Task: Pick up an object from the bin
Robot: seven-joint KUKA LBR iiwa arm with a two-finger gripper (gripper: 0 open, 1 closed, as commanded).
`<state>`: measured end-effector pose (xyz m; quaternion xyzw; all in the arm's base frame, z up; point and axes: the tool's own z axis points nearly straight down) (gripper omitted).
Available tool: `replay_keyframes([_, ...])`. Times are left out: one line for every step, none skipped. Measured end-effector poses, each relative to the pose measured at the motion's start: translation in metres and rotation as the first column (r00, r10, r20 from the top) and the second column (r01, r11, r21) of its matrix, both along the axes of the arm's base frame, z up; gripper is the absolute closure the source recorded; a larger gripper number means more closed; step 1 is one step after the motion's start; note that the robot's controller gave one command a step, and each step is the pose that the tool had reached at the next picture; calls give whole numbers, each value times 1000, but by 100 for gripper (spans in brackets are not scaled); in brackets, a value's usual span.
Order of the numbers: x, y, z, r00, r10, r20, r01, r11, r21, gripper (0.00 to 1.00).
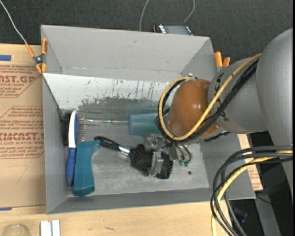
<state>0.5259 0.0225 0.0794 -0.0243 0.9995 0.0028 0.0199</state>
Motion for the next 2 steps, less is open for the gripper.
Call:
replay_keyframes([0, 0, 0, 1000, 0, 0, 0, 1000, 0, 100])
replay_keyframes([0, 0, 0, 1000, 0, 0, 0, 1000, 0, 100])
